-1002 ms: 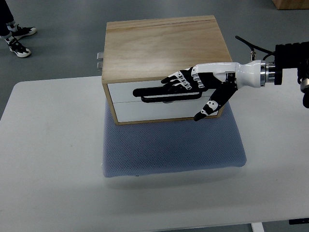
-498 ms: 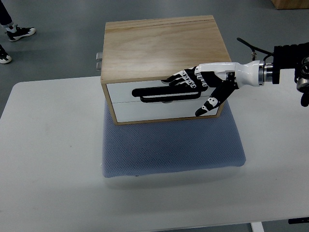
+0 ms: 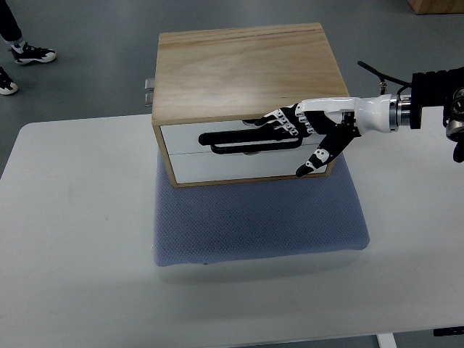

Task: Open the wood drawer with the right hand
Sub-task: 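Hook the right hand's fingers around the upper drawer's black handle, then pull the handle toward the robot with the right hand, sliding the drawer out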

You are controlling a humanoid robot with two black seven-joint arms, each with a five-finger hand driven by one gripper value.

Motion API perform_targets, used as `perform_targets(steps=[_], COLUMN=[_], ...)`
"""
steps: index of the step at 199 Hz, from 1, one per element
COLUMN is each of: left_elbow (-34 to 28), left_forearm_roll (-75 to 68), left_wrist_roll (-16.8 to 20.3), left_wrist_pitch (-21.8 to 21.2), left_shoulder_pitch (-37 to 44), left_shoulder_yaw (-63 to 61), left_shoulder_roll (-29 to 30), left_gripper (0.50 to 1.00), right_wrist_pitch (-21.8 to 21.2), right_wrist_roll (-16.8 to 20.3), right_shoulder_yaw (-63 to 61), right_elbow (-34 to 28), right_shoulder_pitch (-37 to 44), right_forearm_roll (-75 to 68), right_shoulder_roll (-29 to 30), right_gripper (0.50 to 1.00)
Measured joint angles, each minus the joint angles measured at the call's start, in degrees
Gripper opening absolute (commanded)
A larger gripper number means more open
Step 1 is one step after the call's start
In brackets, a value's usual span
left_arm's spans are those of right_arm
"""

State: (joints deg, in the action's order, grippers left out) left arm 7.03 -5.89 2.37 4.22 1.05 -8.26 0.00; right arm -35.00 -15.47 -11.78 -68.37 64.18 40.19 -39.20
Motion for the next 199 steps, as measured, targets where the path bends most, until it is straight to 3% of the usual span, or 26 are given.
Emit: perform_targets(steps=[199], left_elbow=[0.0], left_forearm_roll=[0.0], left_wrist_roll=[0.0], left_wrist_pitch=[0.0], left_shoulder_pitch=[0.0], left_shoulder_yaw=[0.0], left_shoulder_roll=[0.0], left_gripper=[1.000], right_wrist_pitch=[0.0], right_wrist_roll=[0.0], right_shoulder_yaw=[2.0], right_elbow=[-1.7], right_shoulder_pitch=[0.5], right_forearm_roll=[3.8], right_shoulder_roll=[0.7], right_gripper=[0.944])
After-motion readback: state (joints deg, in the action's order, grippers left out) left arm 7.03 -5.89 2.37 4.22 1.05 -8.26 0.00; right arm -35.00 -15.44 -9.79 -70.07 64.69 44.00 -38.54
